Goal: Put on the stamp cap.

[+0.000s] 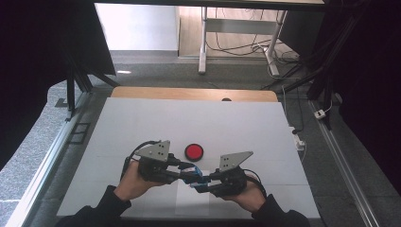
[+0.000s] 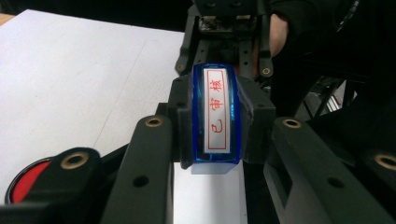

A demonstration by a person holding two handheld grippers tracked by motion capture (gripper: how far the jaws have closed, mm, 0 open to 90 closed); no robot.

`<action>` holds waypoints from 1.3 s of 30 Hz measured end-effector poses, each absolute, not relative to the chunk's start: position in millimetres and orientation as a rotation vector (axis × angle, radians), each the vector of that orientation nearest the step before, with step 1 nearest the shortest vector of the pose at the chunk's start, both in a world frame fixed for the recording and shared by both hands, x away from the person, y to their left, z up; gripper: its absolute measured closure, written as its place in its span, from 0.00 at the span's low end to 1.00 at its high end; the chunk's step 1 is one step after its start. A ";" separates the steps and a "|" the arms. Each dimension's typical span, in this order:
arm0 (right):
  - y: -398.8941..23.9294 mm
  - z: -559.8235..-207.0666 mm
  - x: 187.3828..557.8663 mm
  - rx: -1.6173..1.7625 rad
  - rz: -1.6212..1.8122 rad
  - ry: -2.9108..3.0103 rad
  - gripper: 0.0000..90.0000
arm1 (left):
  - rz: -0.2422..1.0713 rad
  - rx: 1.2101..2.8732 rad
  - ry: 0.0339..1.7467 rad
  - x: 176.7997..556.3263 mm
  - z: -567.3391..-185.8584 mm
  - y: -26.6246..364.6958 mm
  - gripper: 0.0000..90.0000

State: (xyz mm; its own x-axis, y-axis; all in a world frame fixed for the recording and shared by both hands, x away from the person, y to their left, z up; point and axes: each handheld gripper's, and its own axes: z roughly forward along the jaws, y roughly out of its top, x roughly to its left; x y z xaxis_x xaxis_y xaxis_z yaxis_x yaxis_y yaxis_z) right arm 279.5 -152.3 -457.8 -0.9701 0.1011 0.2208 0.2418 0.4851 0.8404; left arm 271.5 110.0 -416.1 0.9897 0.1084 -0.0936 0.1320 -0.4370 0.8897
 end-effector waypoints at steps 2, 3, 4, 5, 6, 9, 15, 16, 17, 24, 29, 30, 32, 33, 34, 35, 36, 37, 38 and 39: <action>-150.3 -458.1 279.8 -0.286 -1.492 -2.591 0.76 | -0.024 2.030 0.154 271.0 -416.6 109.1 0.78; -149.5 -458.4 279.6 -0.281 -1.493 -2.589 0.76 | -0.025 2.031 0.149 270.7 -416.9 108.8 0.78; -148.6 -458.7 279.6 -0.278 -1.494 -2.585 0.76 | -0.023 2.032 0.145 270.5 -417.2 108.4 0.78; -148.1 -458.8 279.5 -0.273 -1.492 -2.584 0.76 | -0.022 2.033 0.141 270.4 -417.3 108.3 0.78; -147.7 -458.9 279.4 -0.265 -1.498 -2.579 0.76 | -0.024 2.033 0.136 270.4 -417.5 108.2 0.78; -146.9 -458.5 279.1 -0.258 -1.507 -2.566 0.76 | -0.037 2.029 0.124 270.4 -418.3 108.3 0.78; -147.4 -457.9 279.5 -0.236 -1.524 -2.532 0.76 | -0.063 2.003 0.109 271.8 -418.9 111.0 0.78; -147.7 -457.8 279.6 -0.232 -1.531 -2.519 0.76 | -0.066 2.001 0.111 272.0 -418.9 111.3 0.78; -147.7 -457.3 279.4 -0.234 -1.532 -2.520 0.76 | -0.068 2.003 0.111 272.0 -418.9 111.2 0.78; -146.5 -456.2 277.5 -0.204 -1.535 -2.522 0.76 | -0.096 2.006 0.091 271.5 -420.8 109.1 0.78; -146.5 -453.7 274.6 -0.168 -1.542 -2.532 0.77 | -0.148 1.980 0.094 273.6 -421.9 110.3 0.78; -146.4 -453.1 274.0 -0.162 -1.548 -2.532 0.77 | -0.152 1.976 0.095 273.9 -422.3 110.7 0.78; -146.9 -452.2 273.9 -0.163 -1.553 -2.524 0.77 | -0.165 1.969 0.097 274.1 -422.8 110.9 0.78; -146.9 -451.9 273.3 -0.159 -1.553 -2.526 0.77 | -0.172 1.967 0.098 274.3 -423.1 111.0 0.78; -146.8 -451.8 272.8 -0.159 -1.552 -2.526 0.77 | -0.174 1.966 0.099 274.3 -423.5 111.0 0.78; -146.8 -451.9 272.8 -0.159 -1.551 -2.526 0.77 | -0.175 1.964 0.100 274.2 -424.0 110.9 0.78; -147.0 -452.0 272.8 -0.158 -1.548 -2.528 0.77 | -0.176 1.964 0.101 274.3 -424.5 110.6 0.78; -147.1 -452.2 272.9 -0.158 -1.544 -2.530 0.77 | -0.174 1.968 0.101 274.2 -424.7 110.3 0.78; -147.2 -452.6 273.2 -0.161 -1.541 -2.531 0.77 | -0.168 1.974 0.101 274.3 -424.6 109.8 0.78; -147.4 -453.0 273.7 -0.164 -1.538 -2.532 0.76 | -0.162 1.980 0.102 274.2 -424.2 109.2 0.78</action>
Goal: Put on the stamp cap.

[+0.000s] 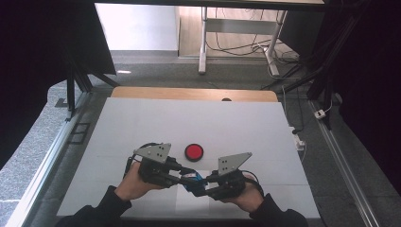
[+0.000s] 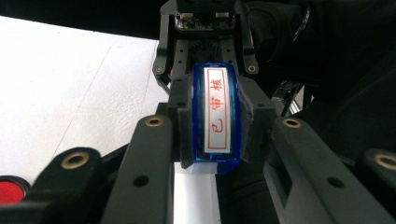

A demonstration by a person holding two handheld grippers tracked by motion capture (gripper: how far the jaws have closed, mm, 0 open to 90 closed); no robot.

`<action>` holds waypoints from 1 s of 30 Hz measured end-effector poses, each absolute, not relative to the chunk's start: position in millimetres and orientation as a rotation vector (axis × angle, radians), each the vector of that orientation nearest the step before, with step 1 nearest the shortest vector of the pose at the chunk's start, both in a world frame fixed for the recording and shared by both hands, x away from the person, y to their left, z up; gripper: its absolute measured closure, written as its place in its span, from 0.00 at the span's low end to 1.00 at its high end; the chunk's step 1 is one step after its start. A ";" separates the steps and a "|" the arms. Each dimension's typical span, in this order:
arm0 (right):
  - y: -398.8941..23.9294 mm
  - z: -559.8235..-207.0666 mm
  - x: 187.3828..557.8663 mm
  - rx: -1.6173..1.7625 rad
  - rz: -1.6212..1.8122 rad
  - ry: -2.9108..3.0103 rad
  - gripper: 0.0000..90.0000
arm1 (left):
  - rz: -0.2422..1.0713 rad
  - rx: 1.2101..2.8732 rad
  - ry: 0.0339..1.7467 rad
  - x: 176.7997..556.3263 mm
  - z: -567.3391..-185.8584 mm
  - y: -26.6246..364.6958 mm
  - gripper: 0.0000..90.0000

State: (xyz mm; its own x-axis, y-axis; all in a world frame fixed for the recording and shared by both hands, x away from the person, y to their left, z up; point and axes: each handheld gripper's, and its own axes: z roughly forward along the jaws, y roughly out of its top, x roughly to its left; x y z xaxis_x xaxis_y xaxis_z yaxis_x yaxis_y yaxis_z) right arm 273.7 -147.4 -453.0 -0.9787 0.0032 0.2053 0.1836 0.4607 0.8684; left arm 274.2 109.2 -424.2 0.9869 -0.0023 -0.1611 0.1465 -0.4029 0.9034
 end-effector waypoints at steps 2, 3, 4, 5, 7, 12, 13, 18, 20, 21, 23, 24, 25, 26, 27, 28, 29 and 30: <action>-147.7 -453.7 274.5 -0.165 -1.534 -2.541 0.76 | -0.137 2.004 0.094 273.5 -422.5 107.9 0.78; -147.4 -453.9 274.4 -0.170 -1.531 -2.550 0.76 | -0.120 2.016 0.087 272.8 -421.8 107.3 0.78; -147.0 -454.1 274.4 -0.180 -1.524 -2.559 0.76 | -0.116 2.018 0.083 272.6 -421.6 107.1 0.78; -147.0 -454.5 274.3 -0.178 -1.525 -2.560 0.76 | -0.116 2.020 0.088 272.7 -421.5 106.8 0.78; -146.8 -455.4 274.5 -0.186 -1.522 -2.567 0.74 | -0.113 2.024 0.101 272.7 -421.7 106.3 0.78; -146.6 -456.7 274.7 -0.206 -1.505 -2.594 0.66 | -0.106 2.032 0.104 272.6 -421.2 105.9 0.78; -147.0 -456.6 274.8 -0.211 -1.505 -2.592 0.66 | -0.105 2.032 0.105 272.7 -421.2 106.2 0.78; -148.5 -456.1 275.2 -0.238 -1.524 -2.601 0.64 | -0.091 2.036 0.114 272.5 -420.0 108.3 0.78; -149.3 -456.2 275.6 -0.251 -1.522 -2.610 0.62 | -0.084 2.036 0.118 272.3 -418.9 109.3 0.78; -149.7 -456.1 275.6 -0.260 -1.524 -2.610 0.62 | -0.083 2.035 0.121 272.2 -418.3 109.8 0.78; -150.4 -455.7 276.0 -0.270 -1.522 -2.614 0.60 | -0.077 2.037 0.127 272.4 -417.4 111.0 0.78; -150.7 -455.7 275.9 -0.276 -1.524 -2.613 0.58 | -0.075 2.037 0.132 272.4 -416.9 111.8 0.78; -151.0 -455.7 275.8 -0.288 -1.526 -2.615 0.57 | -0.073 2.038 0.135 272.5 -416.5 112.5 0.78; -151.5 -455.5 275.8 -0.295 -1.522 -2.617 0.56 | -0.069 2.040 0.136 272.5 -415.9 113.5 0.78; -151.8 -455.5 275.6 -0.305 -1.527 -2.617 0.56 | -0.063 2.041 0.138 272.8 -415.5 114.6 0.78; -152.5 -455.1 275.3 -0.314 -1.527 -2.621 0.55 | -0.063 2.040 0.140 273.0 -415.2 115.4 0.78; -152.9 -454.8 275.2 -0.321 -1.526 -2.624 0.54 | -0.058 2.040 0.144 273.5 -414.8 116.7 0.78; -153.6 -454.1 275.0 -0.333 -1.526 -2.628 0.53 | -0.056 2.042 0.149 273.7 -414.5 117.4 0.78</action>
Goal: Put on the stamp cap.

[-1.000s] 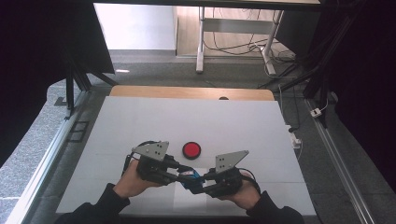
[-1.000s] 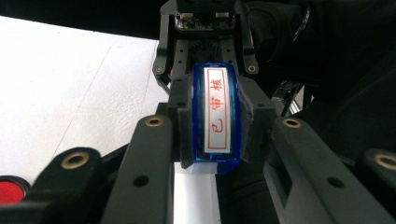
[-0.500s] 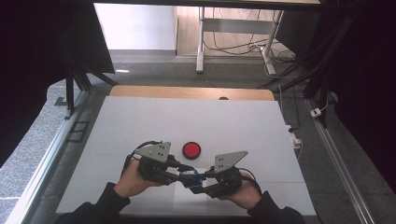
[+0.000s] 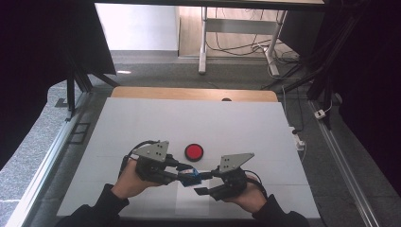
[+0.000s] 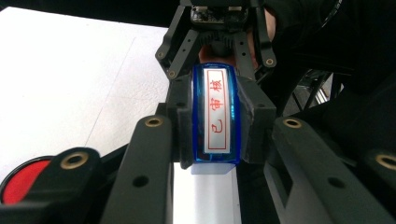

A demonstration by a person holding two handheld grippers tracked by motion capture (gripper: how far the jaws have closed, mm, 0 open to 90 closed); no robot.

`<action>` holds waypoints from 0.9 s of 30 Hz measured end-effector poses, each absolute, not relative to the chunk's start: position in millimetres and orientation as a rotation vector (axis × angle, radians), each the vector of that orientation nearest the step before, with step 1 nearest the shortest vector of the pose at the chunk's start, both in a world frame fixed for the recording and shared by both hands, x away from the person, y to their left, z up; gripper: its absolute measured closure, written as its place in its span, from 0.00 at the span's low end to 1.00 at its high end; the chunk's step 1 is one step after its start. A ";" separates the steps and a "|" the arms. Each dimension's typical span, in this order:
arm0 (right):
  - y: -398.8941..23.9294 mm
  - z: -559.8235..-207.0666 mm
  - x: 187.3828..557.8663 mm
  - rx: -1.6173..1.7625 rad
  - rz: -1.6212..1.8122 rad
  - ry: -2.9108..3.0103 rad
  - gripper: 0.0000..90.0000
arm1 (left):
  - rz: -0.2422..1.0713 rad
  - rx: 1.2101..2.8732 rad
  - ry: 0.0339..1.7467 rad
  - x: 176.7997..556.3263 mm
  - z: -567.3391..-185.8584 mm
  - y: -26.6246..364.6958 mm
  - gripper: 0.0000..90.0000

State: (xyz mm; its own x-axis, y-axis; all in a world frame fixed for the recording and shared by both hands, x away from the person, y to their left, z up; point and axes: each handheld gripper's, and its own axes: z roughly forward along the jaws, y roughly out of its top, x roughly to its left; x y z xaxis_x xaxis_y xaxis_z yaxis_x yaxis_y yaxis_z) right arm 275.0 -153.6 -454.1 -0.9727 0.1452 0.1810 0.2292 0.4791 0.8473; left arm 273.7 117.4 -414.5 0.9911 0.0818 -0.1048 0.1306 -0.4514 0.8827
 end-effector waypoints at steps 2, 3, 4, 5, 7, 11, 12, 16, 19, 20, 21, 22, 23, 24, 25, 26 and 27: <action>-154.6 -453.4 275.0 -0.357 -1.523 -2.638 0.51 | -0.051 2.044 0.158 274.5 -414.1 119.2 0.78; -155.1 -453.4 274.9 -0.373 -1.525 -2.642 0.50 | -0.047 2.045 0.166 274.6 -413.9 120.1 0.78; -155.8 -453.3 275.0 -0.388 -1.523 -2.648 0.49 | -0.045 2.048 0.169 275.0 -413.5 121.0 0.78; -156.5 -453.3 275.2 -0.402 -1.519 -2.652 0.48 | -0.039 2.051 0.172 275.1 -413.2 121.9 0.78; -157.5 -453.5 275.4 -0.426 -1.516 -2.657 0.45 | -0.033 2.050 0.182 275.4 -412.5 123.7 0.78; -159.8 -454.2 275.5 -0.491 -1.502 -2.673 0.39 | -0.025 2.053 0.200 276.7 -412.0 126.5 0.78; -160.2 -454.4 275.7 -0.505 -1.500 -2.678 0.38 | -0.024 2.054 0.205 276.9 -412.0 127.0 0.78; -161.9 -454.9 274.6 -0.561 -1.489 -2.722 0.33 | -0.014 2.060 0.220 277.3 -410.9 128.5 0.78; -164.1 -454.5 273.6 -0.590 -1.486 -2.740 0.29 | 0.000 2.066 0.232 278.1 -410.3 130.8 0.78; -165.2 -454.0 273.3 -0.601 -1.487 -2.745 0.28 | 0.005 2.068 0.237 278.3 -410.2 131.6 0.78; -166.2 -453.6 272.8 -0.616 -1.492 -2.747 0.27 | 0.008 2.068 0.243 278.5 -410.3 132.4 0.78; -167.2 -453.1 272.6 -0.627 -1.492 -2.752 0.26 | 0.010 2.069 0.247 278.9 -410.4 133.2 0.78; -168.6 -452.5 272.7 -0.630 -1.488 -2.760 0.25 | 0.013 2.070 0.250 279.3 -410.4 133.9 0.78; -169.7 -452.2 272.5 -0.637 -1.493 -2.759 0.24 | 0.014 2.069 0.258 279.5 -410.4 134.6 0.78; -171.1 -451.6 272.2 -0.652 -1.498 -2.759 0.24 | 0.016 2.069 0.260 279.6 -410.4 135.0 0.78; -172.0 -451.3 272.2 -0.657 -1.501 -2.756 0.23 | 0.019 2.070 0.260 279.9 -410.3 135.5 0.78; -173.0 -450.9 271.9 -0.666 -1.501 -2.756 0.23 | 0.020 2.070 0.264 280.2 -410.2 136.0 0.78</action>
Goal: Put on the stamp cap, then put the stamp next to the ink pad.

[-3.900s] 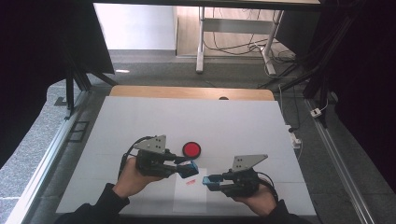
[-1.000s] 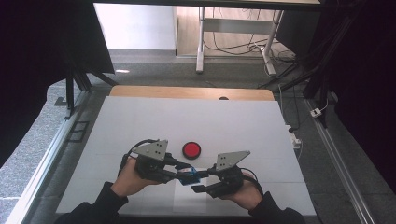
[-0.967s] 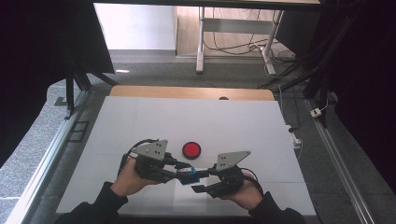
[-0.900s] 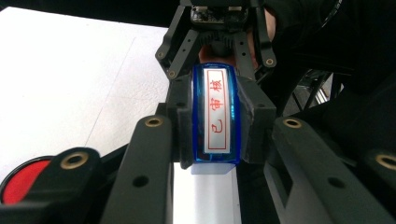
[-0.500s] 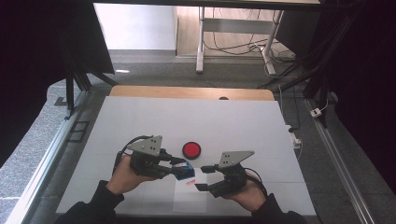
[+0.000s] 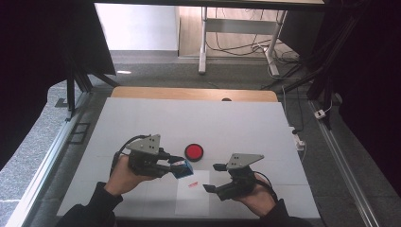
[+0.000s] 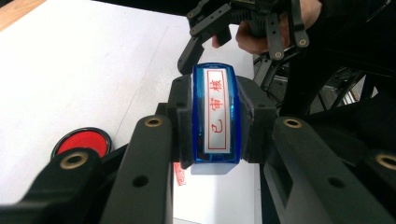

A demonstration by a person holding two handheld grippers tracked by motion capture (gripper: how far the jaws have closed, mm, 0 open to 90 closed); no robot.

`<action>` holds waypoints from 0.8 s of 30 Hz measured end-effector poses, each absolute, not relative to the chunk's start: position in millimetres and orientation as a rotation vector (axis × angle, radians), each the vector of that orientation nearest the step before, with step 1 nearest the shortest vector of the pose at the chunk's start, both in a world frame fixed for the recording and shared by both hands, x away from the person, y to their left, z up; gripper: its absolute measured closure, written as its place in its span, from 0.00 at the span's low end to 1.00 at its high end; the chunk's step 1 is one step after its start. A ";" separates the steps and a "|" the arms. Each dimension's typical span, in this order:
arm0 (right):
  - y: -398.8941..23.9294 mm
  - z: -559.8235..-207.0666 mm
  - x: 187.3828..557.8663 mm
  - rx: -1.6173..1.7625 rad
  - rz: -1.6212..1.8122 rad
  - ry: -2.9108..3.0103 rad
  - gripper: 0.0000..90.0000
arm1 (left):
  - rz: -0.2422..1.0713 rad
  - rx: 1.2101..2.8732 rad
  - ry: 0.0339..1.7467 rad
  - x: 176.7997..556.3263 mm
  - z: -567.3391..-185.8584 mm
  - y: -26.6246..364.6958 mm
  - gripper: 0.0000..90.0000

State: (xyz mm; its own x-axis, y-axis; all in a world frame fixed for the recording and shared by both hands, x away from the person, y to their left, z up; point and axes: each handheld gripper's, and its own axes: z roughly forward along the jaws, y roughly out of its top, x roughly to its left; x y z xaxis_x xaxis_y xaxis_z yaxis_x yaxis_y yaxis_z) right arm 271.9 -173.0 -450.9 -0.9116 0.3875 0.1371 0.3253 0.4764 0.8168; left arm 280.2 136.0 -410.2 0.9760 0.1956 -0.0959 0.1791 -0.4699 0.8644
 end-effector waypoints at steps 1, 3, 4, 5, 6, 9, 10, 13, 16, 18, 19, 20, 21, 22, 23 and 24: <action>-174.4 -450.3 271.1 0.646 1.430 2.635 0.22 | 0.020 2.071 0.265 280.4 -410.1 136.4 0.78; -176.6 -450.0 270.5 0.647 1.429 2.634 0.22 | 0.027 2.076 0.274 281.2 -410.5 137.6 0.78; -178.2 -450.0 269.9 0.650 1.422 2.631 0.21 | 0.029 2.077 0.277 281.5 -410.7 138.1 0.78; -179.3 -450.0 269.5 0.653 1.413 2.629 0.20 | 0.032 2.077 0.286 281.8 -411.0 138.8 0.78; -180.4 -450.4 268.9 0.663 1.409 2.624 0.20 | 0.035 2.079 0.293 282.5 -411.1 139.6 0.78; -184.3 -451.1 267.9 0.683 1.397 2.615 0.16 | 0.049 2.082 0.315 283.8 -410.8 142.5 0.78; -185.7 -451.0 267.4 0.692 1.389 2.613 0.16 | 0.054 2.080 0.319 284.2 -410.7 143.5 0.78; -189.3 -450.7 266.2 0.723 1.386 2.591 0.11 | 0.068 2.081 0.335 285.6 -410.1 146.8 0.78; -193.1 -449.5 265.8 0.751 1.380 2.575 0.09 | 0.082 2.083 0.351 286.2 -409.9 149.4 0.78; -195.7 -448.9 265.4 0.755 1.374 2.570 0.08 | 0.092 2.083 0.365 286.8 -409.5 151.4 0.78; -197.0 -448.8 265.1 0.758 1.370 2.566 0.07 | 0.093 2.081 0.370 287.3 -409.3 152.4 0.78; -198.4 -448.7 264.7 0.766 1.359 2.562 0.06 | 0.100 2.081 0.380 287.9 -409.1 153.7 0.78; -200.0 -449.3 264.7 0.777 1.357 2.555 0.06 | 0.101 2.079 0.386 288.3 -409.0 154.2 0.78; -201.2 -449.5 264.6 0.783 1.355 2.557 0.06 | 0.104 2.079 0.394 288.8 -408.9 155.4 0.78; -202.9 -450.0 264.4 0.793 1.345 2.550 0.04 | 0.109 2.080 0.398 289.0 -408.8 156.0 0.78; -203.8 -450.5 264.1 0.799 1.347 2.546 0.03 | 0.115 2.082 0.405 289.2 -408.7 156.8 0.78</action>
State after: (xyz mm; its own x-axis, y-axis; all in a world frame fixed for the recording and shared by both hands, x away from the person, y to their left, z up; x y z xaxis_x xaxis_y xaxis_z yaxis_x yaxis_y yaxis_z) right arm 264.1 -203.8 -450.5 -0.8463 0.5214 0.1095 0.3839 0.4543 0.8039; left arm 289.2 156.8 -408.7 0.9400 0.3311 -0.0816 0.2394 -0.4703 0.8494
